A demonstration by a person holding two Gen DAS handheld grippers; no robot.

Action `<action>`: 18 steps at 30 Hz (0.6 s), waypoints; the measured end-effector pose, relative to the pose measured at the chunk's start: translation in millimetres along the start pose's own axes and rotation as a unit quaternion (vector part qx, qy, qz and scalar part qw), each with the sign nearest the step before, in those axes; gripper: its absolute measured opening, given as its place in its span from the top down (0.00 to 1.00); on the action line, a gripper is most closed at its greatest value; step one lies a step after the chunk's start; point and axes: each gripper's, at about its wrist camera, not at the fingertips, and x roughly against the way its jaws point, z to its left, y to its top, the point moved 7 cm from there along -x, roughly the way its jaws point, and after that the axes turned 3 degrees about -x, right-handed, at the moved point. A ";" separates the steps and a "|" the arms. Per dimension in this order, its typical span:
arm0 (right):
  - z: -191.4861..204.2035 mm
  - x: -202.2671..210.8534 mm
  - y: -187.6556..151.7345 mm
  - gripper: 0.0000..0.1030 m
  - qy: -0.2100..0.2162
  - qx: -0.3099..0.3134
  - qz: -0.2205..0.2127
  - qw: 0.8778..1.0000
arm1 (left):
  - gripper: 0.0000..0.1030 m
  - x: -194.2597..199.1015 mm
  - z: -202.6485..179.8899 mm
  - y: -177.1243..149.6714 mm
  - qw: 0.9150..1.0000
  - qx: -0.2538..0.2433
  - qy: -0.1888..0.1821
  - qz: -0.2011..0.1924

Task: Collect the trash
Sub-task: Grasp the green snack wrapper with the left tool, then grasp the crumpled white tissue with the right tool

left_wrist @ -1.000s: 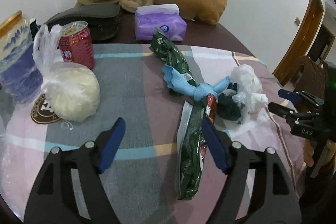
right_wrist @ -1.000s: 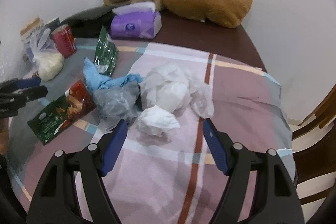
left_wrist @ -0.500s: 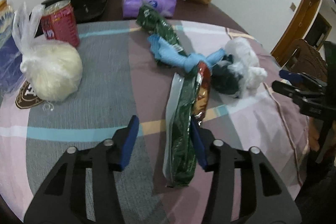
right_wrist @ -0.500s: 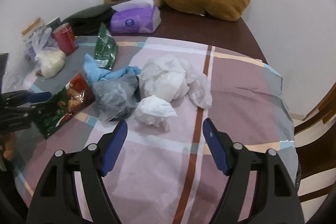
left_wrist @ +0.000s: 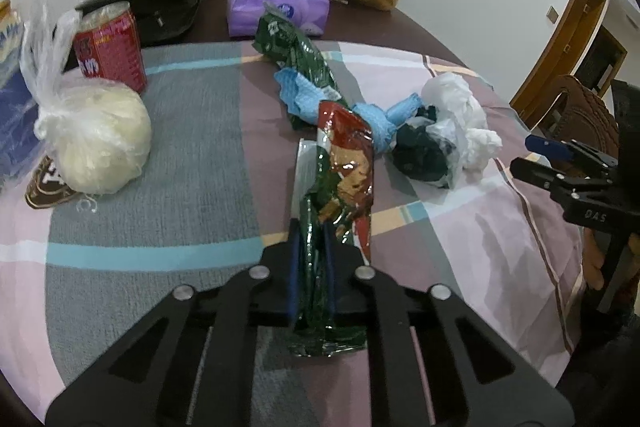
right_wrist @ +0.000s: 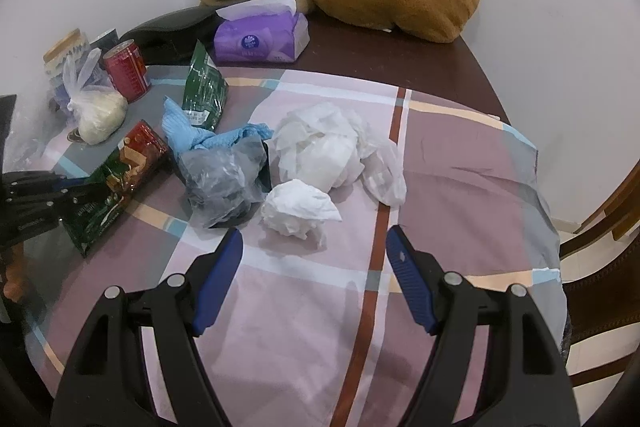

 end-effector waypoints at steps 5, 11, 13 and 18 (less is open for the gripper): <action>-2.3 -6.1 -0.9 0.29 -0.012 0.002 0.006 1.000 | 0.89 7.8 -8.1 0.4 1.000 -0.018 0.008 -0.015; -6.5 -16.1 -0.1 0.29 -0.033 0.003 0.010 0.999 | 0.88 3.1 -13.6 -4.0 1.000 -0.029 0.012 -0.003; -7.2 -19.5 0.2 0.29 -0.041 0.005 0.010 0.999 | 0.88 0.7 -14.4 -5.1 0.999 -0.032 0.016 0.001; -6.7 -22.1 1.4 0.29 -0.042 0.004 0.008 0.999 | 0.81 -5.4 -15.9 -7.3 0.999 -0.040 0.029 0.011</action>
